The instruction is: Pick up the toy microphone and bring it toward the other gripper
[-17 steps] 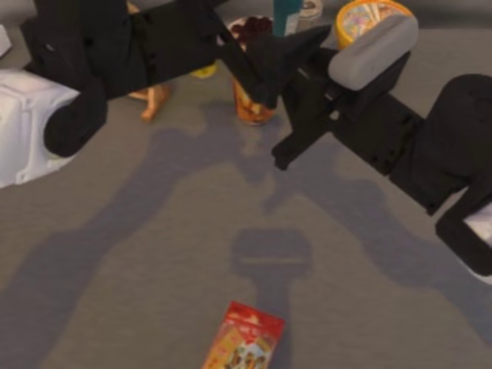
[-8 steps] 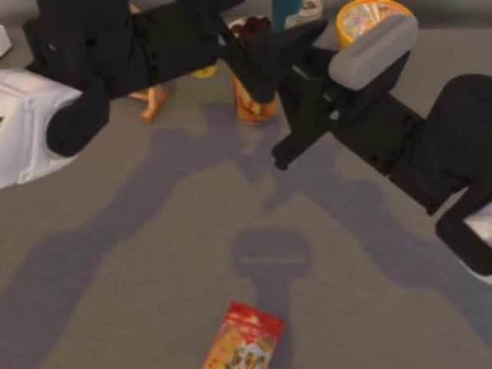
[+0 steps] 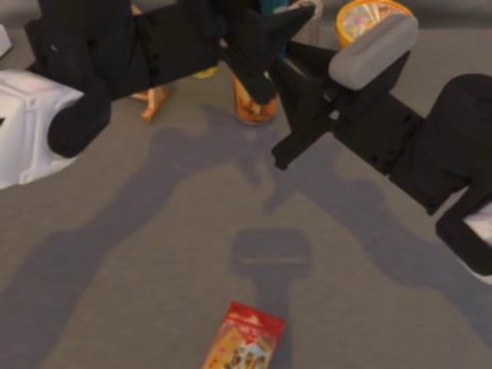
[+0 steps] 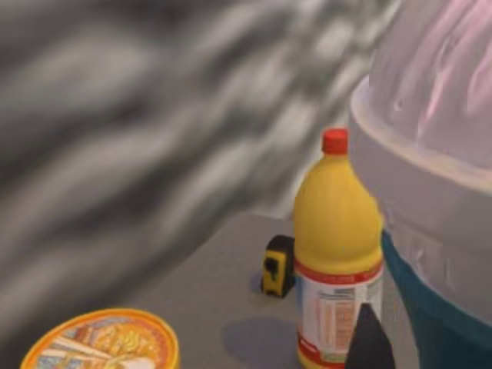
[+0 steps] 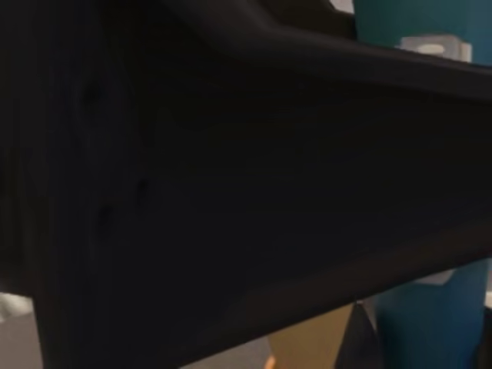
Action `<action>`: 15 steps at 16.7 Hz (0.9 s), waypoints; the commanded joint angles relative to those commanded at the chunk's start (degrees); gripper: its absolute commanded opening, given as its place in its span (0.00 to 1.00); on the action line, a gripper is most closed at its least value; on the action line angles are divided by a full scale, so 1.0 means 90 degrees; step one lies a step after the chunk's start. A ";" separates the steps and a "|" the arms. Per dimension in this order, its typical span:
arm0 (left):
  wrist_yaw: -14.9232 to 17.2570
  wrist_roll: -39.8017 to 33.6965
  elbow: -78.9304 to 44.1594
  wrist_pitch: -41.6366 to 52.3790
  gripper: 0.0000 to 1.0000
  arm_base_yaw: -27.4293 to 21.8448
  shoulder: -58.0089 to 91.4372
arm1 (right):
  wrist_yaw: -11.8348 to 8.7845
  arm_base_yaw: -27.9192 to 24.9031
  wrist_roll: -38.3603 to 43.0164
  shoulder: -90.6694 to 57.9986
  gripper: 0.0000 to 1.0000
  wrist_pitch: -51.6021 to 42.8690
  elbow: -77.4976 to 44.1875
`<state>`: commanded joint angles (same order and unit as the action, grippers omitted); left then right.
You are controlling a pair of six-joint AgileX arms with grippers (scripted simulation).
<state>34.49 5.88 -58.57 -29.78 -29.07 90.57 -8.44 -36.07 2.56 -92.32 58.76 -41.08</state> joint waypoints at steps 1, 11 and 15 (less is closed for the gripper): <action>0.0000 0.0000 0.0000 0.0000 0.00 0.0000 0.0000 | 0.0000 0.0000 0.0000 0.0000 0.00 0.0000 0.0000; 0.0000 0.0000 0.0000 0.0000 0.00 0.0000 0.0000 | 0.0000 0.0000 0.0000 0.0000 0.15 0.0000 0.0000; 0.0000 0.0000 0.0000 0.0000 0.00 0.0000 0.0000 | 0.0000 0.0000 0.0000 0.0000 0.45 0.0000 0.0000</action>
<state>34.49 5.88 -58.57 -29.78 -29.07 90.57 -8.44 -36.07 2.56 -92.32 58.76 -41.08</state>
